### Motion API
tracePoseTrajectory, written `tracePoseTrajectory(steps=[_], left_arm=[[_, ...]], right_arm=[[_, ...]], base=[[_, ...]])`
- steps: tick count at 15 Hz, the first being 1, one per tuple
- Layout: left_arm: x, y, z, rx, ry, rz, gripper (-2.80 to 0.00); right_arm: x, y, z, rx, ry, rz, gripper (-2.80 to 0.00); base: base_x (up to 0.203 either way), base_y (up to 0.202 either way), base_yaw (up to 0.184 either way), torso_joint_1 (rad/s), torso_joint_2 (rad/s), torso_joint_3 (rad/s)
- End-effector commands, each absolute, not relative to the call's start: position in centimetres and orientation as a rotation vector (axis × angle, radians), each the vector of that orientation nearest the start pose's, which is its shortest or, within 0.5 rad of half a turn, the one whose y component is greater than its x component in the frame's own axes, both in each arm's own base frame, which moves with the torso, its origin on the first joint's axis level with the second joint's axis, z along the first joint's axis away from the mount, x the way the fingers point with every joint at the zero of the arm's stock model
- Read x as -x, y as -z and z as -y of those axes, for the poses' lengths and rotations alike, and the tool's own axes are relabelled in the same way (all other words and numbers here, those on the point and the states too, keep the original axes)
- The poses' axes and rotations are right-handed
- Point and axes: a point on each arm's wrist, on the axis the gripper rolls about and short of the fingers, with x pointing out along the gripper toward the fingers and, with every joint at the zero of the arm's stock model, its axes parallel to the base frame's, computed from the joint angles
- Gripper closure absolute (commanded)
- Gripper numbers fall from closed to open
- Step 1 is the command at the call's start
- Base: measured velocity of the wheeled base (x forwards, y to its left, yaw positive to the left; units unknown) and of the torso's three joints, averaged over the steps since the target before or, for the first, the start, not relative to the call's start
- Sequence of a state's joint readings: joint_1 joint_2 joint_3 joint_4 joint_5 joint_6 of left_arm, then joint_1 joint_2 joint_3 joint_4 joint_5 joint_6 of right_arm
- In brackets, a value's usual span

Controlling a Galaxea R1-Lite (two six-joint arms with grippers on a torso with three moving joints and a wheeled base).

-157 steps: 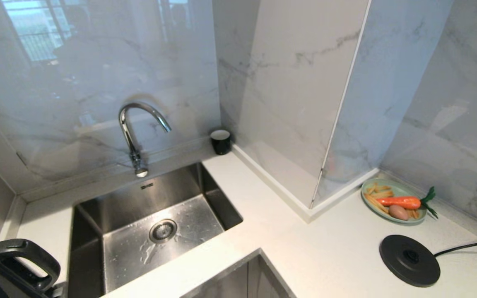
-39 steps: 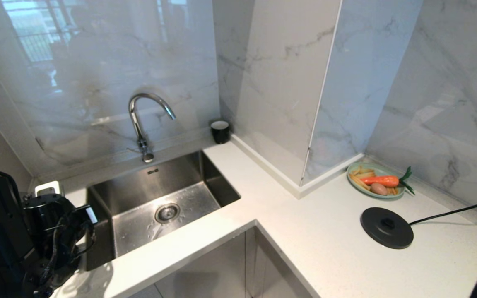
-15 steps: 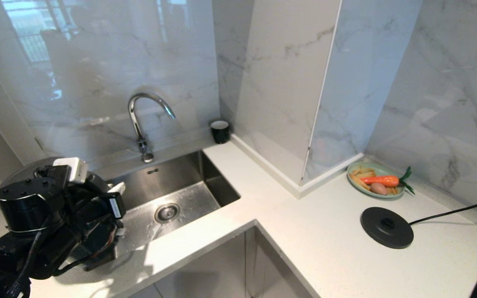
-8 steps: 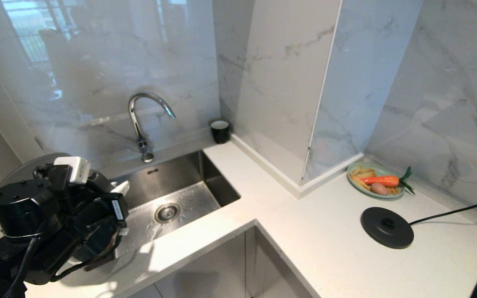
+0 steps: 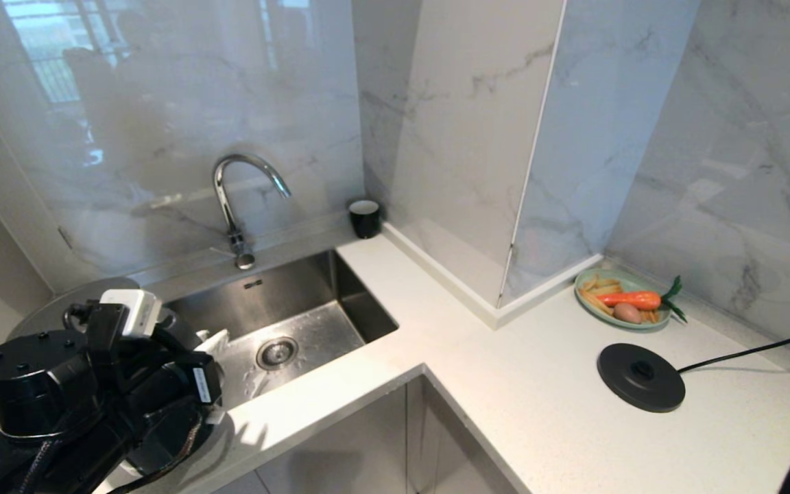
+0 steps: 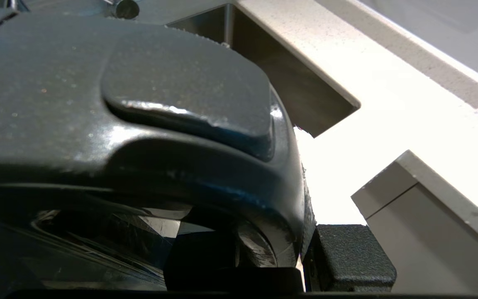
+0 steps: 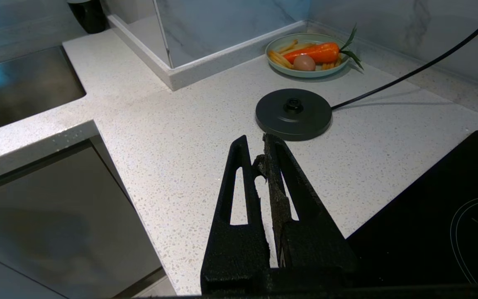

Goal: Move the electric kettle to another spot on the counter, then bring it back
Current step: Place it on the power base

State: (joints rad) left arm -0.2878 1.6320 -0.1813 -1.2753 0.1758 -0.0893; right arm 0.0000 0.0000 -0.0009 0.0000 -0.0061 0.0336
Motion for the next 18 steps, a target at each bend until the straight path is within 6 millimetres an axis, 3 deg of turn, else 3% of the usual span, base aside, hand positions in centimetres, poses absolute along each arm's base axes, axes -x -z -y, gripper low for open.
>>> tracePoseTrajectory(steps=[1,13,18], left_arm=[[-20.5,-12.0,5.8,0.062,0.110,-0.158,0.00],[-20.3,-12.6,5.8,0.068,0.121,-0.134,0.00],[-20.2,-13.7,6.1,0.078,0.138,-0.085,0.00]], right_arm=[[2.3,-7.6,0.0,-0.034,0.006,-0.001,0.00],[2.3,-7.6,0.0,-0.034,0.006,-0.001,0.00],[2.3,-7.6,0.0,-0.034,0.006,0.000,0.00]], base=[[0.000,0.000,0.000,0.000,0.00,0.000],[0.000,0.000,0.000,0.000,0.00,0.000],[0.005,0.008,-0.141,-0.002,0.00,0.001]])
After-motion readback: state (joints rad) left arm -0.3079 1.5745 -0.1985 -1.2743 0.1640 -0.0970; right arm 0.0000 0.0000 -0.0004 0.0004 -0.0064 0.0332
